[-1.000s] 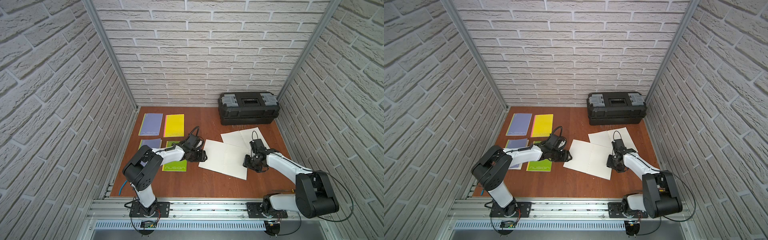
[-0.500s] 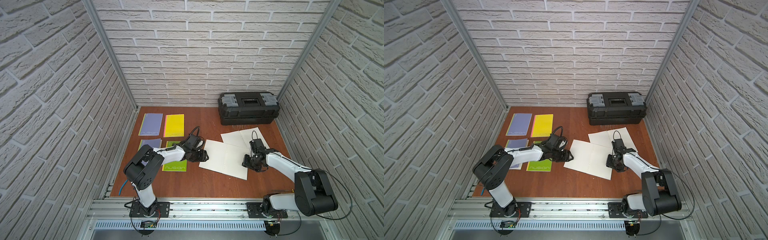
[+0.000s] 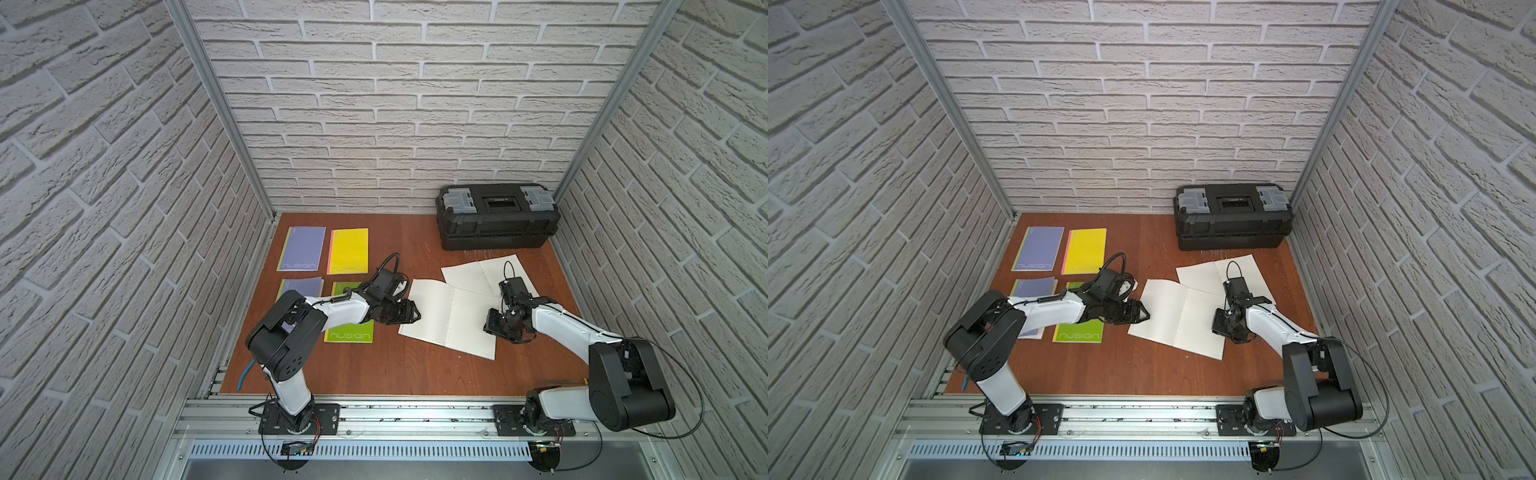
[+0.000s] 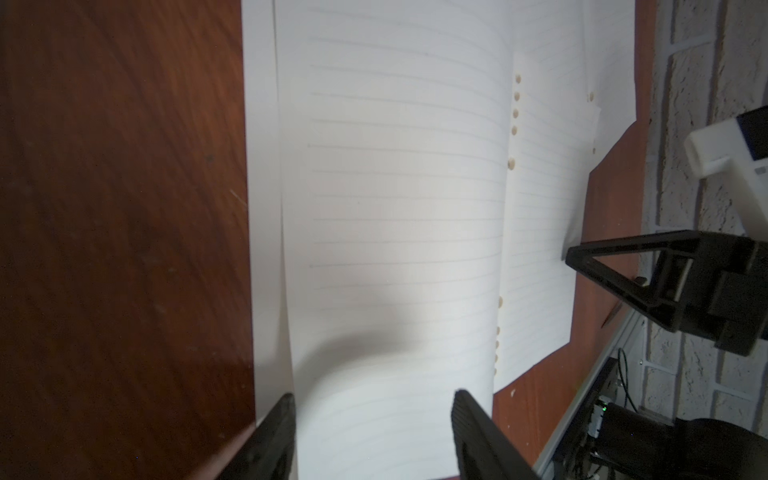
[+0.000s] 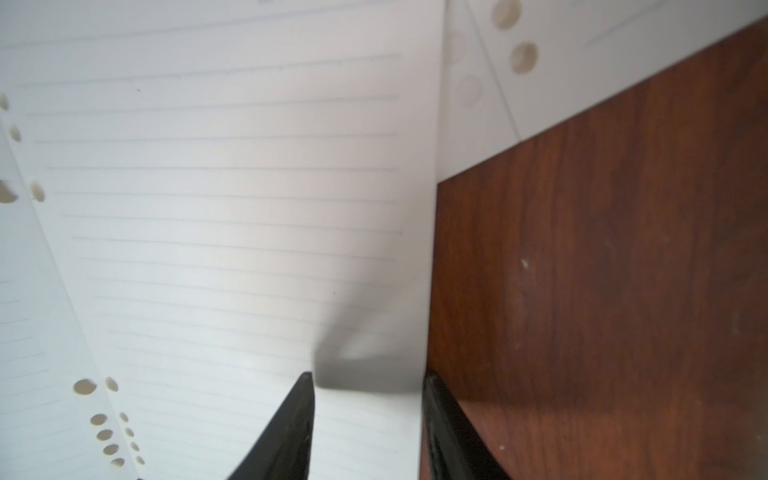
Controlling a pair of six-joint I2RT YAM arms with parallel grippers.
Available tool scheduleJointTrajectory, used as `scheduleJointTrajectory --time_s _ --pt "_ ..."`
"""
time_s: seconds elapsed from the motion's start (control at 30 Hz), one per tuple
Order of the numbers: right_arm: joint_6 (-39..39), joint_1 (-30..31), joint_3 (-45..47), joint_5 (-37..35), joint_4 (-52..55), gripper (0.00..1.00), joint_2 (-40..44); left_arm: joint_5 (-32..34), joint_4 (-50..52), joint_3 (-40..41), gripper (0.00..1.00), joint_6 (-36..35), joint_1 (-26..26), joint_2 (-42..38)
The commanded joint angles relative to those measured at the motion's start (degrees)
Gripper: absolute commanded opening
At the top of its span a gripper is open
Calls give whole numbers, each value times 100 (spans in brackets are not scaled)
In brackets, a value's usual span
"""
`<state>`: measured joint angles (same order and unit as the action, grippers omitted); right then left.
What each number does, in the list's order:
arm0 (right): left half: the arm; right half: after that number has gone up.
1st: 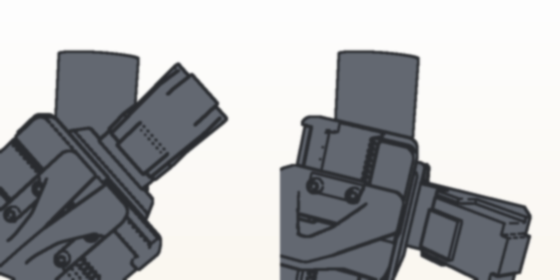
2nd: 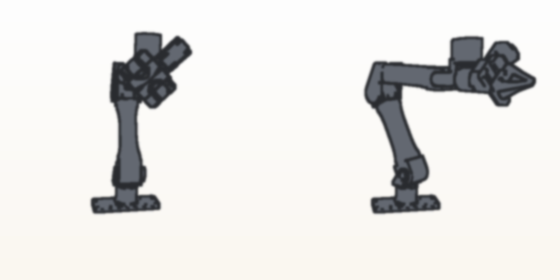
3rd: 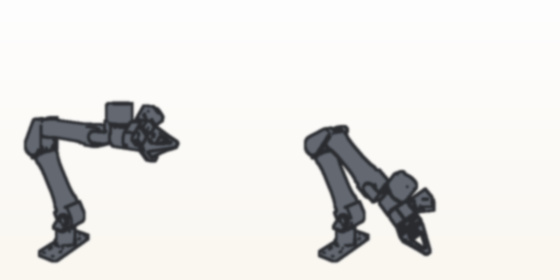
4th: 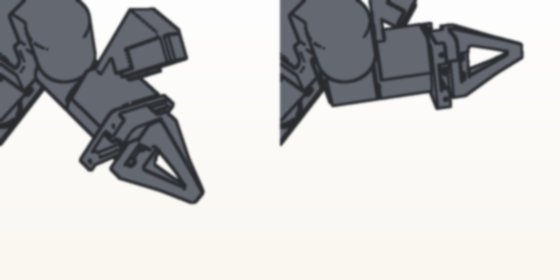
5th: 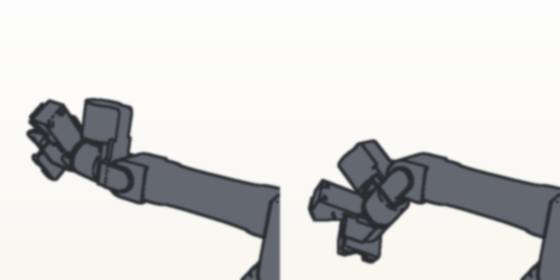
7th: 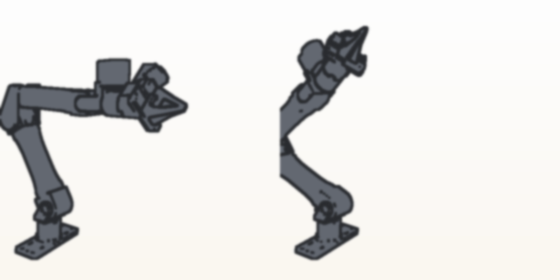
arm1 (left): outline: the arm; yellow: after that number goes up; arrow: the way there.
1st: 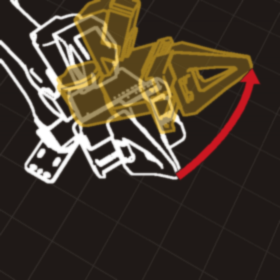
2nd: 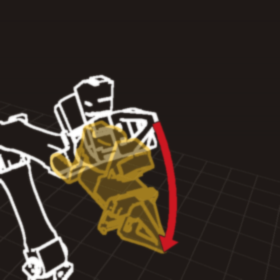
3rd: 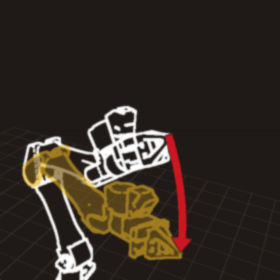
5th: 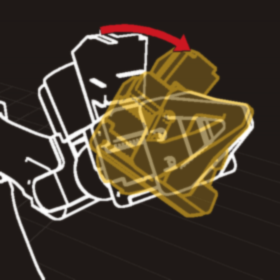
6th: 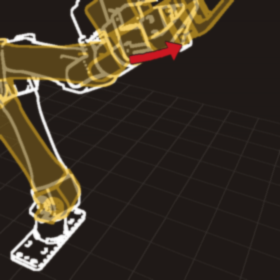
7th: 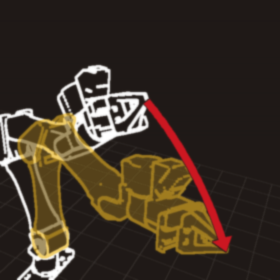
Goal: Close the notebook
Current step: Close the notebook at the center of the board.
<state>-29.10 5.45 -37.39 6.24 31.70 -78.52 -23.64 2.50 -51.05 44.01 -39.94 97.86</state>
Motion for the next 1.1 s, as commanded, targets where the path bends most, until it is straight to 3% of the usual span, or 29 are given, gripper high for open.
scheduleJointTrajectory --time_s 0.0,0.33,1.07 --pt "59 -27 38 111 -41 44 -115 114 75 12 61 -52 -31 -256" --pt "54 -27 38 92 -33 44 -99 697 803 -70 61 -157 -48 -249" --pt "54 -27 56 73 -33 43 -46 1344 1218 -221 62 518 -608 22"
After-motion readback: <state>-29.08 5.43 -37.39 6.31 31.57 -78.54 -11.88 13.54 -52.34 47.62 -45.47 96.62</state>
